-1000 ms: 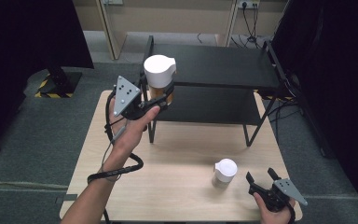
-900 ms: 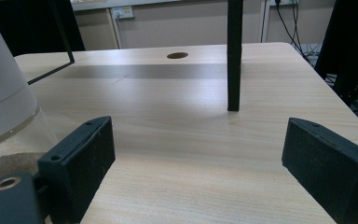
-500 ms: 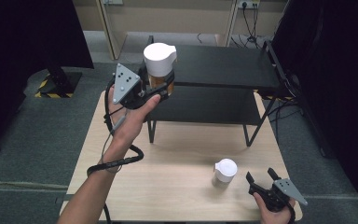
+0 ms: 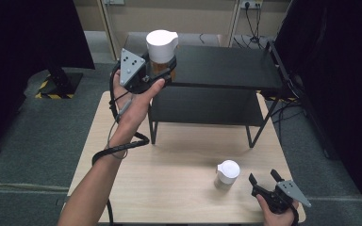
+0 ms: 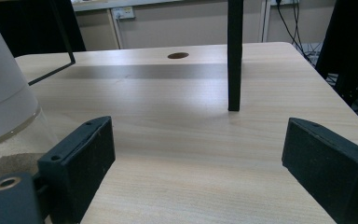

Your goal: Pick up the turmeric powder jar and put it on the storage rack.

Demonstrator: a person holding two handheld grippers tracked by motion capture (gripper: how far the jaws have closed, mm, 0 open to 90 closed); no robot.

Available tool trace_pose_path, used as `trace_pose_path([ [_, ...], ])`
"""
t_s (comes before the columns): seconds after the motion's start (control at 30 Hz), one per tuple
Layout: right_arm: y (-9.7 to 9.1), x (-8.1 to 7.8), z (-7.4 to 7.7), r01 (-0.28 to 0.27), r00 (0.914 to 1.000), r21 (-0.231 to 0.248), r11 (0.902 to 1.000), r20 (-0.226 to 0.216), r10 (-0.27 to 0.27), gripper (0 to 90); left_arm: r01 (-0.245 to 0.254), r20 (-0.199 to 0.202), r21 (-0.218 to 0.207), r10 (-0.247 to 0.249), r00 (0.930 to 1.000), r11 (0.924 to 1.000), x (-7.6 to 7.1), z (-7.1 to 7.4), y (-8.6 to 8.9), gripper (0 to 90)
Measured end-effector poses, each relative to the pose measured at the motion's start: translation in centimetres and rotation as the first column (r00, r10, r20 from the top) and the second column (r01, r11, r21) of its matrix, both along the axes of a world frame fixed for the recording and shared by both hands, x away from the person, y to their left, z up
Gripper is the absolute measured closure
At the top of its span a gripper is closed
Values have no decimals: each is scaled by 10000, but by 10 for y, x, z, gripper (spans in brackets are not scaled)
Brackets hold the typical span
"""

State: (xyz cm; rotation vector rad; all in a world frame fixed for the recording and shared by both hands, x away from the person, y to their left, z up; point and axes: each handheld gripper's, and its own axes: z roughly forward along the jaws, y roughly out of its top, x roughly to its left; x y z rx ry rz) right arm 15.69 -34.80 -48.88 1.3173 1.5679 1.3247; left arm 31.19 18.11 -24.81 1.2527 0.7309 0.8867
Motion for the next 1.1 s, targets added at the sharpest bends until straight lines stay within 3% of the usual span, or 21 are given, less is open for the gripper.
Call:
trace_pose_path([
  [0.3,0,0,0,-12,10000,-24,10000,-4,12,96,-373,-192,-78,371,9991,9993,15,0,-5,303],
  [0.43,0,0,0,-17,10000,-10,10000,-18,17,96,-618,-178,87,619,9979,9981,19,0,-7,303],
  [1.1,0,1,1,-46,10000,-17,10000,-36,46,96,-813,-359,154,818,9960,9966,29,-2,-11,302],
])
